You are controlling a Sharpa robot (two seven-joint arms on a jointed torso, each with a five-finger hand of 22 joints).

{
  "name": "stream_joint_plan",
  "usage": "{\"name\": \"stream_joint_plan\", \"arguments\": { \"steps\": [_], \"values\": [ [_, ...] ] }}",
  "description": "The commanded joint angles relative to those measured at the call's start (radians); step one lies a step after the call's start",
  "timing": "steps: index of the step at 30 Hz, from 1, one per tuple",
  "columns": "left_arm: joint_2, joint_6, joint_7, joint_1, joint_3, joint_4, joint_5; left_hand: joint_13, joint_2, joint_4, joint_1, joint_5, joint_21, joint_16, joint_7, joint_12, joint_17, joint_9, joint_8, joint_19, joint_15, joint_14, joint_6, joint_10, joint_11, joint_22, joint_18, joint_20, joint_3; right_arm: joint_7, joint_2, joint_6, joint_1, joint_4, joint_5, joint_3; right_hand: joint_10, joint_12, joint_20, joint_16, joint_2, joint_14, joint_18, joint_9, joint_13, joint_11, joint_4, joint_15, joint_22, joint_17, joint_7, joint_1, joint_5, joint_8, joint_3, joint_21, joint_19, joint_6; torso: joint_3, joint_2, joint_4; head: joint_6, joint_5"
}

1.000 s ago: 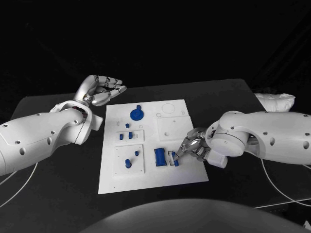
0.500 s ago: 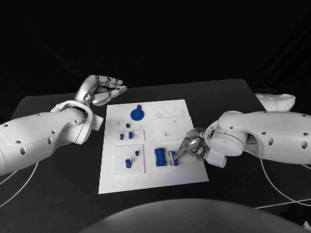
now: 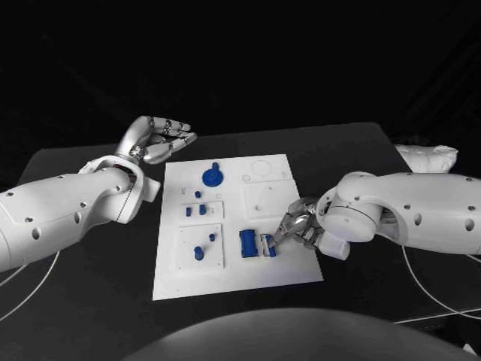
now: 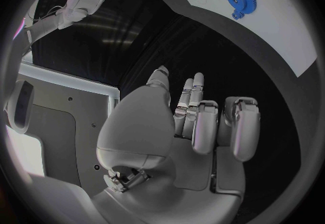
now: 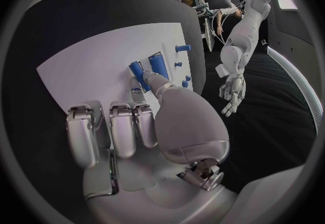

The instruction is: Assemble the parts on the task board

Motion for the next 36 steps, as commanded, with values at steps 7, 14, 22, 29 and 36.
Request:
{"name": "stream_joint_plan", "arguments": {
  "steps": [7, 14, 22, 29, 36],
  "values": [
    [0.003, 0.013, 0.004, 0.001, 0.001, 0.001, 0.001, 0.001, 0.008, 0.000, 0.002, 0.005, 0.002, -0.001, -0.002, 0.002, 0.164, 0.002, 0.006, 0.103, -0.003, 0.064, 0.002, 0.007, -0.003, 0.263, -0.015, 0.002, -0.006, -0.004, 0.004, 0.015, -0.001, 0.005, -0.015, 0.000, 0.107, 0.003, 0.006, 0.004, -0.015, 0.106, -0.014, -0.017, 0.263, 0.011, 0.005, 0.002, 0.263, 0.264, 0.008, -0.014, -0.010, -0.011, -0.013, 0.004, 0.105, -0.038, -0.0003, 0.000, 0.0003, 0.000, 0.001],
    [0.004, 0.013, 0.004, 0.001, 0.001, 0.001, 0.001, 0.001, 0.008, 0.000, 0.002, 0.005, 0.002, -0.001, -0.002, 0.002, 0.164, 0.002, 0.006, 0.103, -0.003, 0.064, 0.002, 0.007, -0.003, 0.263, -0.015, 0.002, -0.006, -0.004, 0.005, 0.014, -0.001, 0.008, -0.016, 0.000, 0.107, 0.003, 0.009, 0.004, -0.023, 0.106, -0.014, -0.024, 0.263, 0.016, 0.011, 0.006, 0.263, 0.264, 0.013, -0.027, -0.014, -0.007, -0.024, 0.004, 0.105, -0.049, -0.0003, 0.000, -0.0004, 0.000, 0.001],
    [0.005, 0.015, 0.003, 0.001, 0.001, 0.002, 0.001, 0.001, 0.008, 0.000, 0.002, 0.005, 0.002, -0.001, -0.002, 0.002, 0.164, 0.002, 0.006, 0.103, -0.003, 0.064, 0.002, 0.007, -0.003, 0.263, -0.015, 0.002, -0.006, -0.012, -0.012, -0.004, -0.001, 0.026, -0.085, 0.000, 0.107, 0.003, 0.013, 0.004, -0.024, 0.106, -0.014, -0.010, 0.263, 0.008, 0.037, 0.004, 0.263, 0.264, 0.002, -0.063, -0.091, 0.041, -0.055, 0.004, 0.105, 0.031, 0.0001, 0.001, 0.0006, 0.000, 0.001],
    [0.003, 0.015, 0.002, 0.001, 0.001, 0.001, 0.001, 0.001, 0.008, 0.000, 0.002, 0.005, 0.002, -0.001, -0.002, 0.002, 0.164, 0.002, 0.006, 0.103, -0.003, 0.064, 0.002, 0.007, -0.003, 0.263, -0.015, 0.002, -0.006, -0.024, -0.045, 0.037, -0.005, 0.058, -0.226, 0.000, 0.107, 0.003, -0.038, 0.004, -0.017, 0.106, -0.014, 0.138, 0.263, -0.055, 0.085, -0.054, 0.263, 0.264, -0.067, -0.086, -0.250, 0.205, -0.146, 0.004, 0.105, 0.103, 0.0004, 0.001, -0.0018, 0.000, 0.002],
    [0.007, 0.017, 0.002, 0.001, 0.001, -0.001, 0.001, 0.001, 0.008, 0.000, 0.002, 0.005, 0.002, -0.001, -0.002, 0.002, 0.164, 0.002, 0.006, 0.103, -0.003, 0.064, 0.002, 0.007, -0.003, 0.263, -0.015, 0.002, -0.006, -0.048, -0.050, 0.116, -0.019, 0.070, -0.258, -0.001, 0.107, 0.003, -0.065, 0.004, 0.008, 0.106, -0.014, 0.346, 0.263, -0.080, 0.147, -0.077, 0.263, 0.264, -0.091, -0.101, -0.257, 0.377, -0.236, 0.004, 0.105, 0.043, 0.0007, -0.001, -0.0017, 0.000, -0.002]
  ]
}}
